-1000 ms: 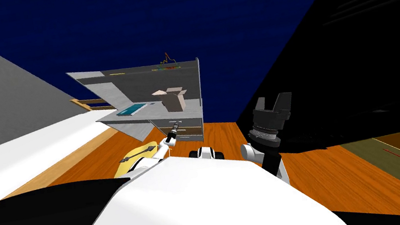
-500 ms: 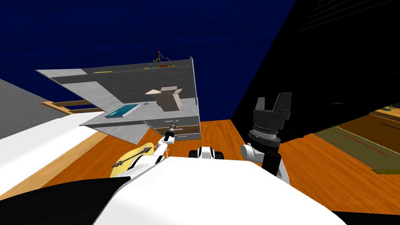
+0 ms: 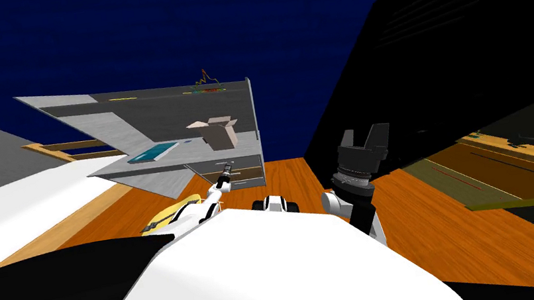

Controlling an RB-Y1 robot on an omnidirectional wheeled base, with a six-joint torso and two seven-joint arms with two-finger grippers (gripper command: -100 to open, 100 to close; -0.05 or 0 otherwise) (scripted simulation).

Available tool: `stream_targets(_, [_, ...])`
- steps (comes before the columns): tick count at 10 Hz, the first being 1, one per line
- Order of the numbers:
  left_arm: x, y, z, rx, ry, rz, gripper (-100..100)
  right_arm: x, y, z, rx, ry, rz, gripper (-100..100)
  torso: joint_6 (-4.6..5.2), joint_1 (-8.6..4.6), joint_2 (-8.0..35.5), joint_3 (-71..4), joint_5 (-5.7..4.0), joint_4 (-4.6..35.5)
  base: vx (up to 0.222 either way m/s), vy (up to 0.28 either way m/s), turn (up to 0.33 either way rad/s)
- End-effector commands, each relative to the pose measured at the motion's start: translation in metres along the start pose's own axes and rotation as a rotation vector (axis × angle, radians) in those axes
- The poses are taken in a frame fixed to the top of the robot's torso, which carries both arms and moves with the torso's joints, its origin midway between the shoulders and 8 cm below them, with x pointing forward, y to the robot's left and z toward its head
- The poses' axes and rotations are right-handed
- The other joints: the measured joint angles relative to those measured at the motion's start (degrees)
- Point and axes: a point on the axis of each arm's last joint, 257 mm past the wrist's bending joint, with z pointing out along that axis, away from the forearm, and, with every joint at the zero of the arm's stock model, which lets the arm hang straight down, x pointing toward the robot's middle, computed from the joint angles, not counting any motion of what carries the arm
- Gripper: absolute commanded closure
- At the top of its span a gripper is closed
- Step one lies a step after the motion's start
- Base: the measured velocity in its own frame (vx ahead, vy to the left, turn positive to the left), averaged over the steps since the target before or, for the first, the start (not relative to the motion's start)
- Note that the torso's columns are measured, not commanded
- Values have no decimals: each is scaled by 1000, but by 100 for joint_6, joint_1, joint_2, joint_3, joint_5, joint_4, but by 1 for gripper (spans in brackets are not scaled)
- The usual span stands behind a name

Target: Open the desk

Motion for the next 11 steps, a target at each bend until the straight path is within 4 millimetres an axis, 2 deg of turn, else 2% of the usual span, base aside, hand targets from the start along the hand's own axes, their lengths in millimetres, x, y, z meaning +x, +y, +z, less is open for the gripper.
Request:
stream_targets(1, [31, -4, -5, 16, 64, 21, 100, 0, 0, 0, 0, 0, 0, 0, -12, 6, -3, -3, 4, -8, 77, 37, 328])
stream_targets(3, [31, -7, -4, 23, 64, 21, 100, 0, 0, 0, 0, 0, 0, 0, -23, 64, -62, -33, 29, -40, 67, 6, 162])
stream_targets(4, [63, -14, -11, 42, 129, 38, 100, 0, 0, 0, 0, 0, 0, 0, -10, 81, -72, -37, 35, -42, 73, 38, 327])
stream_targets(5, [63, -14, -11, 42, 129, 38, 100, 0, 0, 0, 0, 0, 0, 0, -29, 95, -78, -43, 43, -53, 92, 24, 235])
stream_targets(7, [119, -10, -34, 40, 240, 62, 100, 0, 0, 0, 0, 0, 0, 0, -46, 93, -70, -39, 51, -72, 166, 38, 385])
stream_targets(8, [126, -6, -36, 30, 257, 70, 100, 0, 0, 0, 0, 0, 0, 0, -52, 117, -107, -57, 63, -97, 136, 17, 345])
stream_targets(10, [126, -27, -33, 78, 254, 63, 100, 0, 0, 0, 0, 0, 0, 0, -56, 141, -92, -52, 73, -104, 12, -2, 60])
stream_targets(11, [126, -30, -32, 84, 254, 62, 100, 0, 0, 0, 0, 0, 0, 0, -43, 127, -80, -43, 67, -89, -25, 8, -24])
